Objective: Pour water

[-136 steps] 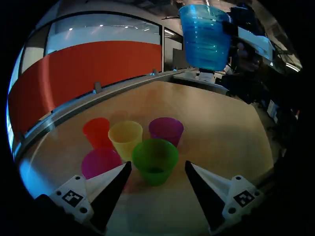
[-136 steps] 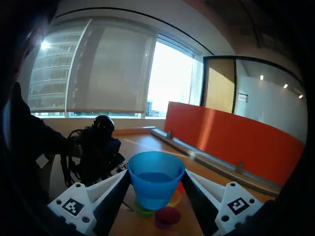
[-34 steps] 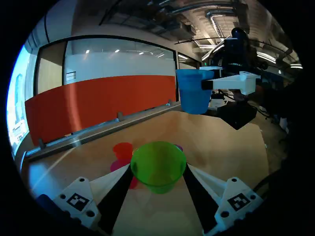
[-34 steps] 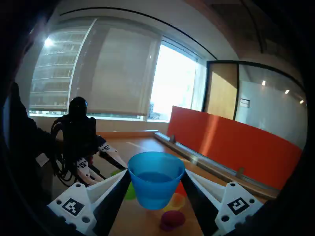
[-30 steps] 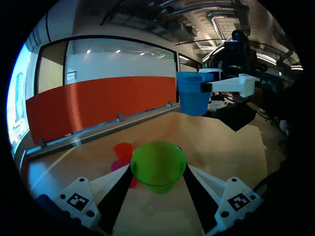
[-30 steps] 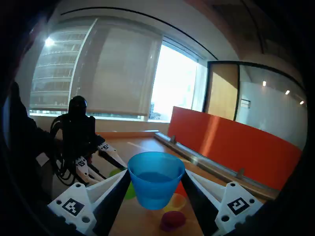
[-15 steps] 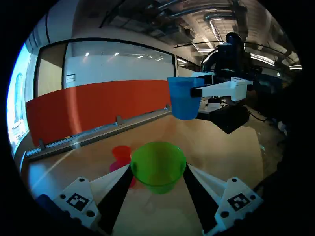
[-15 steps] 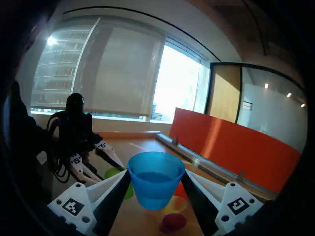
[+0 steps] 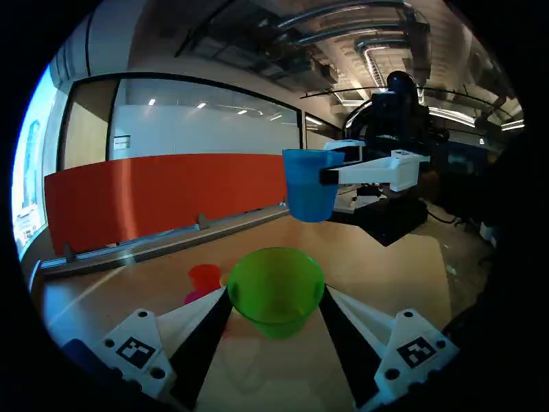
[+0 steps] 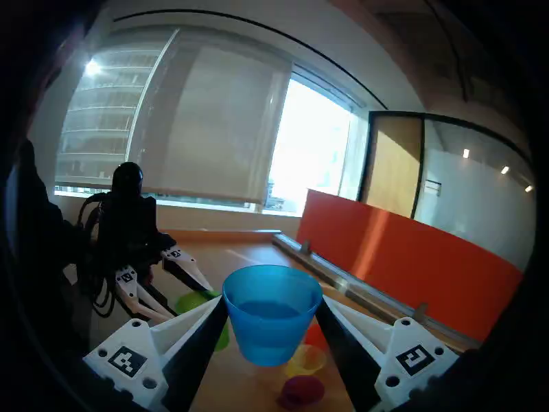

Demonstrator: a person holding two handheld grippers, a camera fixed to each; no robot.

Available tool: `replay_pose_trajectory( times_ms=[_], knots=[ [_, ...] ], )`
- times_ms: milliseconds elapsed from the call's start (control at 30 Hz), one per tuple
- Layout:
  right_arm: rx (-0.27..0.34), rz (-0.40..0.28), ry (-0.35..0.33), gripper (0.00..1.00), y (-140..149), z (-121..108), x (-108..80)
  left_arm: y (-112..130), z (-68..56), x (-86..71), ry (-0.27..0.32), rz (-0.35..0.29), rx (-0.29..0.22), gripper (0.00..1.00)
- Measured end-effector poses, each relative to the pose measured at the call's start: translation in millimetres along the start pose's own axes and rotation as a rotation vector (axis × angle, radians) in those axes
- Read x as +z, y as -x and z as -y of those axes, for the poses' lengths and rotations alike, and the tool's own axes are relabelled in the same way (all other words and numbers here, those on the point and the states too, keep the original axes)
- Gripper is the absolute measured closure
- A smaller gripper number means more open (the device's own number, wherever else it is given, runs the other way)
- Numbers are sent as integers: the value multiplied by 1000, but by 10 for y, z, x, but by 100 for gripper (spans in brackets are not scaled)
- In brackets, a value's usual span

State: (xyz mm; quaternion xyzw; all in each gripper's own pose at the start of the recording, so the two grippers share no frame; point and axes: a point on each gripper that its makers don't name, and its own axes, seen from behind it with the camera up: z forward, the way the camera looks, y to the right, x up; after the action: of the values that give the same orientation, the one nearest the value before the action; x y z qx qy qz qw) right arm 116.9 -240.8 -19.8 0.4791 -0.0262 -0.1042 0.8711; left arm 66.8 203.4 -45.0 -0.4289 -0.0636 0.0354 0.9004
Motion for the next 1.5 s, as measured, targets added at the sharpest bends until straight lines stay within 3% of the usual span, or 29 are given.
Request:
replay_pose_trajectory(
  times_ms=[367,1500],
  knots=[
    [-8,-1,-7,9,-20,37,20,-82,-28,-40,11,-46,-37,13],
    [-14,-3,-8,9,-31,40,38,-151,-121,-16,27,-67,2,13]
  ],
)
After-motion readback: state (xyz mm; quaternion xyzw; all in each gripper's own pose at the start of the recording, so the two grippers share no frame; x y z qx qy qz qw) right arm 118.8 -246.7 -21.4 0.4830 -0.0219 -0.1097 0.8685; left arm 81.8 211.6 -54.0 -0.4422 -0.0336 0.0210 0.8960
